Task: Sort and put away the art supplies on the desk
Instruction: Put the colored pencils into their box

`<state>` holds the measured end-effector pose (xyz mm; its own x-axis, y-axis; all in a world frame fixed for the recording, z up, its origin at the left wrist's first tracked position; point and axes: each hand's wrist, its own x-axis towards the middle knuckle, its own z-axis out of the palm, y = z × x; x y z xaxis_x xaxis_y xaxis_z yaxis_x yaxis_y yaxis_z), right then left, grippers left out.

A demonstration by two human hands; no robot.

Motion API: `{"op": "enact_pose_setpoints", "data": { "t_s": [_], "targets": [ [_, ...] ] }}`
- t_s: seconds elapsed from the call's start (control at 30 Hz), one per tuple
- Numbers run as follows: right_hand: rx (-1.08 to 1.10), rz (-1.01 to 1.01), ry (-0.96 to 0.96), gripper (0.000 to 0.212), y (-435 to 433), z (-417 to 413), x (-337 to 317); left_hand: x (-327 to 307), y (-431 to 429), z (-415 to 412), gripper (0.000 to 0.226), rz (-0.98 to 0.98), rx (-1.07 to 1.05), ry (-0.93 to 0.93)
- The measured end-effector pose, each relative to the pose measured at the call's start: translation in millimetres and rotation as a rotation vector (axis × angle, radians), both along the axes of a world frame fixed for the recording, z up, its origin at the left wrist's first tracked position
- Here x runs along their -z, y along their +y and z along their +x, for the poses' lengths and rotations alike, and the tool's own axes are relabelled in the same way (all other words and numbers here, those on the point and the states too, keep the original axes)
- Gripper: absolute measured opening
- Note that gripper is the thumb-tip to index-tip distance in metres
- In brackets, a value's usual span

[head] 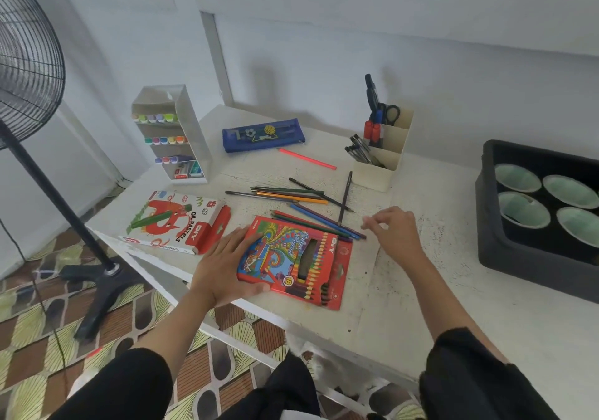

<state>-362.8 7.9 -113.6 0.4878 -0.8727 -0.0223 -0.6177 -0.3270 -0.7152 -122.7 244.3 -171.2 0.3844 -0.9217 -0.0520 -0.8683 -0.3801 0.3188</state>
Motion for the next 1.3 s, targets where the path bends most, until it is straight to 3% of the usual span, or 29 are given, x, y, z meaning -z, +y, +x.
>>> {"op": "enact_pose_setpoints", "data": {
  "t_s": [0.3, 0.47, 0.7, 0.87, 1.3],
  "targets": [
    [0.067, 0.019, 0.448, 0.049, -9, 65, 10, 3, 1, 1, 0.106, -0.016, 0.003, -0.007],
    [0.112, 0.077, 0.323, 0.026, -9, 61, 11, 5, 1, 1, 0.108, -0.055, 0.009, -0.003],
    [0.109, 0.229, 0.058, 0.019, -9, 18, -2, 2, 1, 0, 0.111, -0.018, 0.007, -0.023],
    [0.038, 0.303, -0.031, 0.014, 13, -14, -11, -1, 0, -1, 0.111, 0.009, 0.002, -0.038],
    [-0.152, 0.323, 0.267, 0.015, 15, -98, -11, 0, 0, -3, 0.112, 0.024, 0.048, -0.116]
  ]
}}
